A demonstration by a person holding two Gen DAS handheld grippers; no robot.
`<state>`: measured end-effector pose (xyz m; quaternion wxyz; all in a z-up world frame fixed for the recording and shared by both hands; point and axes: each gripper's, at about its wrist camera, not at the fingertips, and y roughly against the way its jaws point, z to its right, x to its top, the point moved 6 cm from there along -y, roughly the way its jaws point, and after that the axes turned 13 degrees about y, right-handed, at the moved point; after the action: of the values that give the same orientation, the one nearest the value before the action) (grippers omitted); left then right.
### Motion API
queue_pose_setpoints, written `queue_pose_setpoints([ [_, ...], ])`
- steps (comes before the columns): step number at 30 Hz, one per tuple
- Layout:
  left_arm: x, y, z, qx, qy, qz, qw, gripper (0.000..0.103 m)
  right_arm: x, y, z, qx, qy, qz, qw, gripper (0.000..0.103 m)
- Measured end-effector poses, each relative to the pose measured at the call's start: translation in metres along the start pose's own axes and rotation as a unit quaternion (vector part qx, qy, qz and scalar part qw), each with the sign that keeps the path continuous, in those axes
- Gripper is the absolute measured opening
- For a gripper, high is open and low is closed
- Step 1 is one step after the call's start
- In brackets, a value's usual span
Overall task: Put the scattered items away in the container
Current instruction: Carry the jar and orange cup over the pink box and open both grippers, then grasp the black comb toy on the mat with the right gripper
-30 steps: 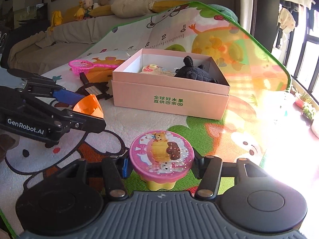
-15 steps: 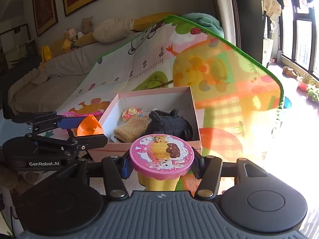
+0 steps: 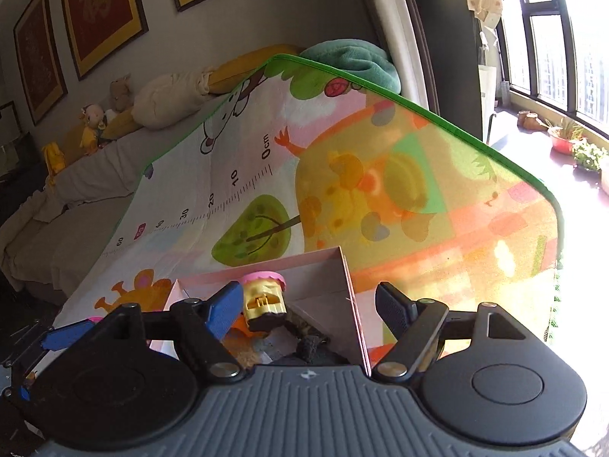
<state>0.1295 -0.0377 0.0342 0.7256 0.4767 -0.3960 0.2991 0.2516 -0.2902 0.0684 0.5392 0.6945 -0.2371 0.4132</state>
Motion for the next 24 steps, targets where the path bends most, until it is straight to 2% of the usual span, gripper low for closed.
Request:
queue_pose_setpoints([
  [4, -0.034, 0.016, -0.021, 0.04, 0.017, -0.026, 0.9987, 0.101, -0.038, 0.009, 0.0, -0.006, -0.008, -0.017, 1.0, 0.077],
  [7, -0.049, 0.027, -0.046, 0.085, 0.045, -0.035, 0.9947, 0.102, -0.051, 0.025, -0.026, -0.024, 0.048, 0.001, 0.999, 0.077],
  [10, -0.057, 0.041, -0.076, 0.132, 0.091, -0.035, 0.9865, 0.102, -0.053, 0.039, -0.072, -0.026, 0.139, 0.028, 0.99, 0.077],
  [13, -0.062, 0.06, -0.111, 0.187, 0.144, -0.024, 0.9715, 0.103, -0.059, 0.044, -0.132, 0.029, 0.223, 0.035, 0.974, 0.077],
  [15, -0.064, 0.07, -0.129, 0.204, 0.172, -0.012, 0.9638, 0.103, -0.07, 0.039, -0.178, 0.086, 0.274, 0.016, 0.958, 0.071],
  [17, -0.066, 0.08, -0.145, 0.216, 0.198, -0.002, 0.9562, 0.103, -0.08, 0.029, -0.211, 0.12, 0.31, -0.003, 0.943, 0.067],
  [19, -0.069, 0.085, -0.153, 0.217, 0.214, 0.004, 0.9524, 0.103, -0.084, 0.02, -0.244, 0.112, 0.358, 0.011, 0.927, 0.066],
  [22, -0.069, 0.092, -0.16, 0.204, 0.241, 0.024, 0.9486, 0.103, -0.085, 0.0, -0.275, 0.12, 0.382, 0.0, 0.916, 0.064],
  [24, -0.069, 0.095, -0.162, 0.199, 0.254, 0.035, 0.9458, 0.103, -0.087, -0.013, -0.288, 0.13, 0.397, -0.012, 0.909, 0.067],
])
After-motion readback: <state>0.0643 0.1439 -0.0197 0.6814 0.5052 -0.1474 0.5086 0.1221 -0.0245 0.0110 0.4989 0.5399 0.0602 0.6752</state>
